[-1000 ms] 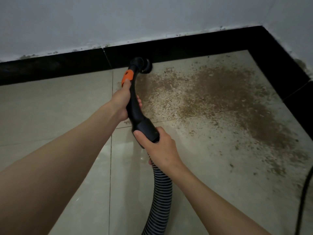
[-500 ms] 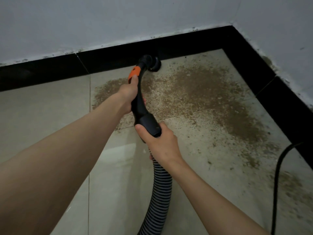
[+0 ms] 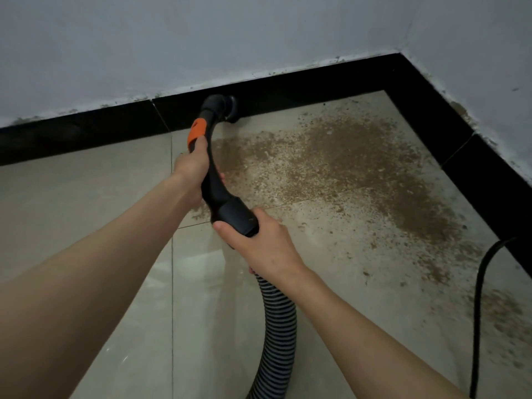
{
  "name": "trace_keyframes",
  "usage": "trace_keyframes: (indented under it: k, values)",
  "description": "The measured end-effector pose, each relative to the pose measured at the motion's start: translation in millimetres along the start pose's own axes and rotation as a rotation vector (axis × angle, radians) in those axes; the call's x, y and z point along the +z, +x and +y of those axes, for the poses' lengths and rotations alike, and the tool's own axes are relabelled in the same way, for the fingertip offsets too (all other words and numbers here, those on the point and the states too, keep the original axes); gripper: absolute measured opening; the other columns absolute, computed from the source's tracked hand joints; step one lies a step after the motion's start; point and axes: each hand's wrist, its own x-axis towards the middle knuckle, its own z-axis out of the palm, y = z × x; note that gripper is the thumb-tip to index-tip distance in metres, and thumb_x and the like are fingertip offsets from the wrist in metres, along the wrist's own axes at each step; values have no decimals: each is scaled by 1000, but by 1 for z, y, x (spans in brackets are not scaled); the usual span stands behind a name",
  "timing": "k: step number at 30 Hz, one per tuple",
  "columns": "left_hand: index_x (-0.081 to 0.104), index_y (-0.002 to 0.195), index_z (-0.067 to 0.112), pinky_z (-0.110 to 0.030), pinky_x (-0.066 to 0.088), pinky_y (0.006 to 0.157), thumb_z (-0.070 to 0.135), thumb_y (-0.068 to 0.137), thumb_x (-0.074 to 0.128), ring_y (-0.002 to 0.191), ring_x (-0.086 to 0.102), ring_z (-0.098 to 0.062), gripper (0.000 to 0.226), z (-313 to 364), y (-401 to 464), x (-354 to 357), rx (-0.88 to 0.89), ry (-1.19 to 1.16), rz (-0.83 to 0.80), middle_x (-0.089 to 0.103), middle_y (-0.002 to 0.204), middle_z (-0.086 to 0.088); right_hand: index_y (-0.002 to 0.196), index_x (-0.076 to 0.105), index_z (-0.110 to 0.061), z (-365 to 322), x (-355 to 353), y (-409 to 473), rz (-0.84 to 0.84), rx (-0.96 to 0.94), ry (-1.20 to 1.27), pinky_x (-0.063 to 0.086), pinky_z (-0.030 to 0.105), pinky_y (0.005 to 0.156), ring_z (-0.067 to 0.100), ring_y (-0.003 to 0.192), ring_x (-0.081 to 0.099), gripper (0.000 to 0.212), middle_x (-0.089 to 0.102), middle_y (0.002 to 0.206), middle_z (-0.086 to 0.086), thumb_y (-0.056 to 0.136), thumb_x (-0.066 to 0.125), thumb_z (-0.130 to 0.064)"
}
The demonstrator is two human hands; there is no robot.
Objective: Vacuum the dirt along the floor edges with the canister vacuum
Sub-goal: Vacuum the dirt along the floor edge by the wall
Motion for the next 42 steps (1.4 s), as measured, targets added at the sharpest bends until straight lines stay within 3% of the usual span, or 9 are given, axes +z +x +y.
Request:
trace_keyframes:
  k: [3,7,9,13,17,20,24,30,42]
  values:
    - [44,124,5,-32,53,61,51,95,44,70,62,-25,54,-2,-2,-28,-19,-42,96,62,94,-12,85,52,-33,-9,8,-1,-76,-26,0,60,41,66,17,66,62,43,63,82,-6,72,63,-72]
    - [39,137,2,-47,48,98,46,96,42,116,57,-38,60,-10,-9,-66,-30,-30,201,55,130,-23,87,53,-34,-20,27,-7,-190,-30,-11,59,35,61,14,67,64,47,63,85,-8,68,61,-76]
    - [40,133,2,-47,51,92,43,97,41,108,61,-37,54,-20,-14,-82,-54,-41,228,60,121,-22,88,53,-33,-21,36,-13,-240,-23,-26,58,35,62,14,69,63,48,63,86,-7,69,61,-76]
    - [40,131,7,-33,48,54,41,100,40,61,57,-22,45,-35,-28,-98,-120,-114,219,57,85,-13,86,52,-31,-21,47,-23,-266,-25,-95,59,38,65,16,68,62,46,62,86,-4,72,60,-74]
    - [41,123,5,-39,54,74,39,101,39,65,55,-24,41,-34,-31,-91,-117,-108,180,57,87,-13,88,52,-28,-21,43,-28,-234,-12,-118,60,43,68,18,69,64,49,63,86,-2,73,59,-74]
    - [39,114,8,-37,53,66,38,101,38,65,58,-25,33,-33,-32,-81,-118,-82,165,57,83,-13,87,52,-28,-17,36,-30,-197,-3,-128,60,43,68,18,67,63,46,62,83,-3,76,59,-72]
    - [41,128,4,-47,51,94,40,99,38,102,62,-35,46,-35,-29,-76,-124,-3,185,61,113,-21,87,52,-27,-15,32,-33,-168,16,-145,60,44,70,19,69,64,45,62,83,-3,77,61,-71]
    - [38,112,11,-35,51,65,36,101,39,57,55,-23,28,-35,-33,-77,-129,-69,183,55,73,-11,88,51,-25,-19,33,-36,-167,20,-187,59,41,67,20,69,64,47,62,86,-1,79,60,-70]
    - [42,116,6,-38,55,76,38,100,38,69,58,-25,36,-31,-31,-68,-130,11,173,58,82,-12,90,52,-24,-19,28,-36,-147,21,-170,60,42,67,21,70,64,49,62,84,0,78,60,-71]
